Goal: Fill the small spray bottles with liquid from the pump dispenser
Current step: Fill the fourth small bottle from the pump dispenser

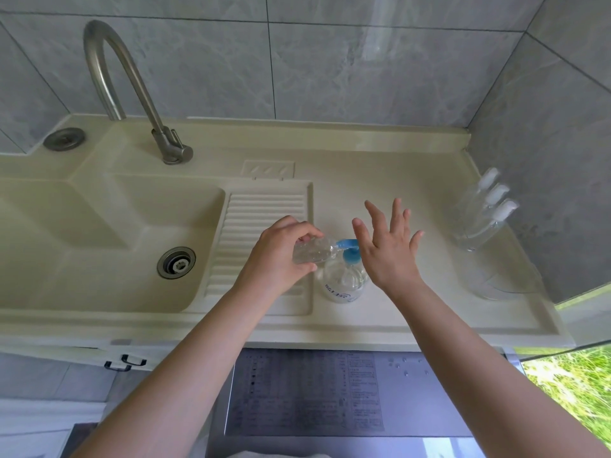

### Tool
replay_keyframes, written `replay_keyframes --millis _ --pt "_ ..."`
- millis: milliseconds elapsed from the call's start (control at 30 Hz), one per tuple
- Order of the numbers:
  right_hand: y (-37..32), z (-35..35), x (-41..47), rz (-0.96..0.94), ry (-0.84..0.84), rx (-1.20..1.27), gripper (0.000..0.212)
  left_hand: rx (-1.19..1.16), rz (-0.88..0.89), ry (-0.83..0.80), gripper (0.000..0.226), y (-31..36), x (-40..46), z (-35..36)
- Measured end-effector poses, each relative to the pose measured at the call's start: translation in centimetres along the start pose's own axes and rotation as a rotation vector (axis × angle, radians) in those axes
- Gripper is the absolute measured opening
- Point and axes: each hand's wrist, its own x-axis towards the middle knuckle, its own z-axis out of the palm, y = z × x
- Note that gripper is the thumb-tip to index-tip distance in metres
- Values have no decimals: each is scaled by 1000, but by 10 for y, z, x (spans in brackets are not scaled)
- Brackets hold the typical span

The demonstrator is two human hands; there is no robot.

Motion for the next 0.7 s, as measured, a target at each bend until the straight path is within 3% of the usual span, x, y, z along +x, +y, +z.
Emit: replay_keyframes --millis 133,400,600,700 --pt "0 9 0 19 -83 -65 53 3 -4 -6 52 0 0 1" --pt "-2 4 -3 10 -2 111 57 8 2 -7 53 -2 2 -1" --pt "3 12 -2 6 -61 -48 51 19 4 -5 52 -1 1 0" --pt "0 10 -1 9 -53 -9 53 19 5 -5 53 -2 1 0"
